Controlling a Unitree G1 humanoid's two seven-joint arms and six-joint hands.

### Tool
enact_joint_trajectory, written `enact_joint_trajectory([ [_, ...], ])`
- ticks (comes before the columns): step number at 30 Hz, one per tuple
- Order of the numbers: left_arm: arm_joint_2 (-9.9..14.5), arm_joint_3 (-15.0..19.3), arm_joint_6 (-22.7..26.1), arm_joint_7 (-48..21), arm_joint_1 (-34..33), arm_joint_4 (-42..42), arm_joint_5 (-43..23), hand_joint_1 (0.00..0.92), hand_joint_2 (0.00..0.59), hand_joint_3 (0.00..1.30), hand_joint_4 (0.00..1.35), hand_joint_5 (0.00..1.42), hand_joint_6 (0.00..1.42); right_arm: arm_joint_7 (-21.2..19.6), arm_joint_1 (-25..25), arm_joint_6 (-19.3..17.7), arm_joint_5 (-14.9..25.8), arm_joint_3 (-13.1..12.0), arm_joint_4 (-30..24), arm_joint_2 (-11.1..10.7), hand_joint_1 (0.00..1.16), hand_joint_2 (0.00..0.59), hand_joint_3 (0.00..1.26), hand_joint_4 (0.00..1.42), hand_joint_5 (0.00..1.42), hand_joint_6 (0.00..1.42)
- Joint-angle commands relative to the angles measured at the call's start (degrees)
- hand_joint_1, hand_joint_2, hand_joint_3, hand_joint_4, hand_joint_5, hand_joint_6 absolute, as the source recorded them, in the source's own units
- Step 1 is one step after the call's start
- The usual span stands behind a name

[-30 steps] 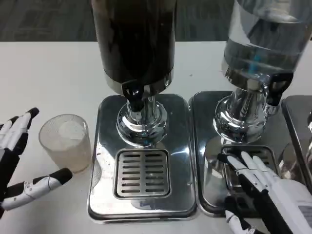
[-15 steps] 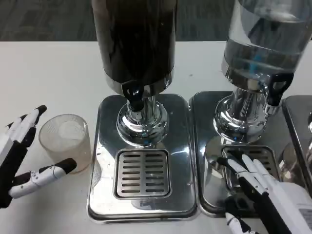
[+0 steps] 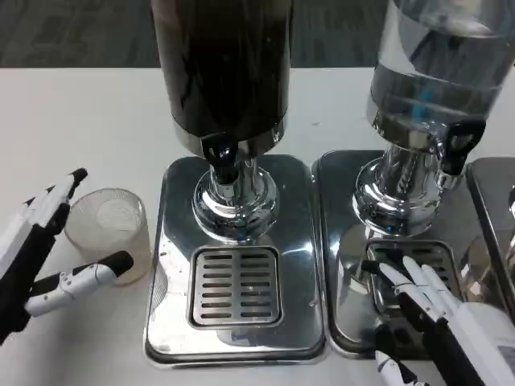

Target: Grasp the cup under the faucet to collect the drink, then remove the cup.

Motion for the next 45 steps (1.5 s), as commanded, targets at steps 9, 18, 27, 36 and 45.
enact_joint_trajectory([
  [9, 0.5, -2.5, 0.1, 0.2, -3.5, 2.8, 0.2, 0.0, 0.019, 0.0, 0.0, 0.01, 0.0, -0.5, 0.5, 0.4, 0.5, -0.2, 0.1, 0.7, 0.48, 0.585, 0.12, 0.0, 0.0, 0.11],
  [18, 0.1, -3.7, 0.7, 1.3, -5.8, 5.1, 0.2, 0.011, 0.018, 0.0, 0.0, 0.03, 0.03, -0.6, 0.5, 0.2, 0.8, -0.2, 0.5, 1.0, 0.48, 0.585, 0.12, 0.0, 0.0, 0.13],
  [27, 0.0, -4.6, 0.9, 2.3, -7.3, 7.4, 0.2, 0.031, 0.02, 0.0, 0.0, 0.04, 0.04, -0.5, 0.7, 0.1, 1.0, -0.1, 0.5, 1.4, 0.48, 0.585, 0.12, 0.0, 0.0, 0.13],
  [36, 1.9, -4.1, 0.3, 5.2, -6.7, 7.9, 0.2, 0.019, 0.012, 0.0, 0.0, 0.05, 0.04, -0.1, -0.2, 0.7, 1.1, 0.7, 0.9, 2.0, 0.48, 0.585, 0.12, 0.0, 0.0, 0.13],
  [45, 2.8, -3.9, 0.7, 6.0, -6.0, 7.8, 0.0, 0.016, 0.01, 0.0, 0.0, 0.05, 0.04, -0.1, 0.2, 1.0, 1.0, 0.8, 0.2, 2.0, 0.48, 0.585, 0.13, 0.0, 0.0, 0.13],
])
